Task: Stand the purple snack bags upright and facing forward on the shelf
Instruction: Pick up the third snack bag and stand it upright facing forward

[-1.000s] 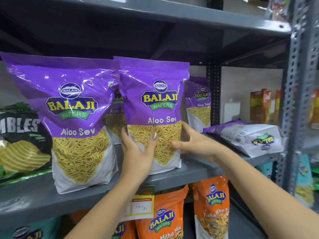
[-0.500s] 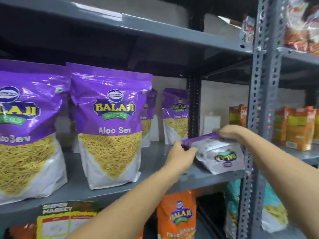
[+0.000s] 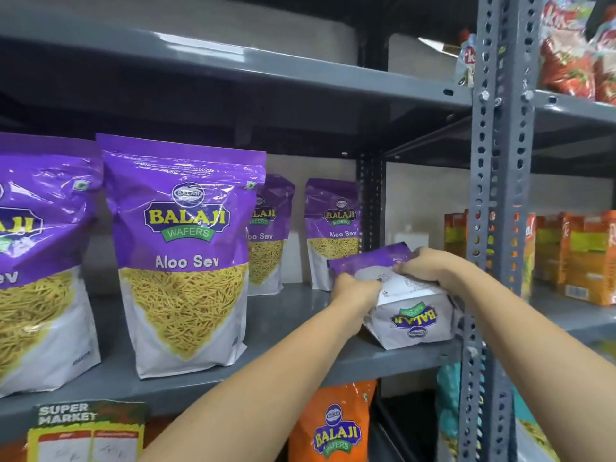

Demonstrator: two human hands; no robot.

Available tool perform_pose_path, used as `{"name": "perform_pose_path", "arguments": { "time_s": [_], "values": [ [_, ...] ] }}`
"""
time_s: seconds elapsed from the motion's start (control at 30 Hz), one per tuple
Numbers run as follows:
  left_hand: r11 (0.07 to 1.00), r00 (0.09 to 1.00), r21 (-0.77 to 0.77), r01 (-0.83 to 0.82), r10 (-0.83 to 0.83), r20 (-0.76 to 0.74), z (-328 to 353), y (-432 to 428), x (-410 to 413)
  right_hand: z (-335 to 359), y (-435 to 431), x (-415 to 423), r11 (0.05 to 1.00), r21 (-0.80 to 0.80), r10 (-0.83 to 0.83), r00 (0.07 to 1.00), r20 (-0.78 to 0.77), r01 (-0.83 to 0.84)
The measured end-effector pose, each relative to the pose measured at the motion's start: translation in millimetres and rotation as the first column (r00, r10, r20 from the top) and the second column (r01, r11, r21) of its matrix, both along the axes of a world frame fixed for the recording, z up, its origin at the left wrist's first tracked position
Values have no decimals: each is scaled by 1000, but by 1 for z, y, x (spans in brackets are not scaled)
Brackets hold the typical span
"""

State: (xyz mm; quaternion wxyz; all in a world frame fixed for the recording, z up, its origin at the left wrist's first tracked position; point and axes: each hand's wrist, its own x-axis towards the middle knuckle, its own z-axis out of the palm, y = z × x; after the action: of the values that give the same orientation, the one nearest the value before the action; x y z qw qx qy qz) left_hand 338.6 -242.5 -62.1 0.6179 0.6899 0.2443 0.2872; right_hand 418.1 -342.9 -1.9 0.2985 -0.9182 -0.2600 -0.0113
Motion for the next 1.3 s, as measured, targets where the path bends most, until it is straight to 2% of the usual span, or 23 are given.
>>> {"name": "perform_pose_path", "arguments": {
  "time_s": [0.07,0.17,0.3,0.53,0.7,0.8,0.87,0.9,0.97,1.0,1.07,1.13,1.2,1.3],
  "values": [
    [995,997,72,-64,61,39,4,6,-5,-3,2,-2,973,228,52,996,-66,-36],
    [968,986,205,-147,128,107,10,21,-12,-10,15,-6,840,536,159,983,-89,-87],
    [893,959,362,-268,210,190,10,42,-25,-21,38,0,659,732,299,953,-45,-172],
    [823,940,465,-328,236,245,-6,61,-41,-45,63,-1,541,797,352,933,77,-270],
    [785,944,529,-324,233,233,-21,67,-46,-77,62,7,366,876,436,890,137,-314],
    [754,949,578,-313,231,213,-21,66,-49,-81,65,14,354,868,468,870,157,-347],
    [720,940,604,-340,251,230,-23,60,-52,-75,65,16,345,896,505,860,75,-280],
    [668,918,629,-397,288,273,-25,56,-55,-71,66,20,335,920,517,856,-2,-201],
    [540,861,671,-508,319,395,-32,46,-55,-62,67,33,276,961,561,808,-179,21],
    [537,869,683,-495,292,399,-36,41,-53,-60,68,39,262,955,569,778,-267,136],
    [646,937,680,-347,201,287,-39,31,-48,-59,67,45,310,922,569,732,-375,231],
    [729,974,646,-224,152,166,-40,24,-43,-63,67,40,421,892,588,699,-408,167],
    [771,974,596,-225,169,149,-37,19,-38,-61,69,42,519,851,604,671,-431,80],
    [851,961,450,-270,213,173,-31,11,-35,-55,65,43,575,816,648,645,-405,-65]
  ]
}}
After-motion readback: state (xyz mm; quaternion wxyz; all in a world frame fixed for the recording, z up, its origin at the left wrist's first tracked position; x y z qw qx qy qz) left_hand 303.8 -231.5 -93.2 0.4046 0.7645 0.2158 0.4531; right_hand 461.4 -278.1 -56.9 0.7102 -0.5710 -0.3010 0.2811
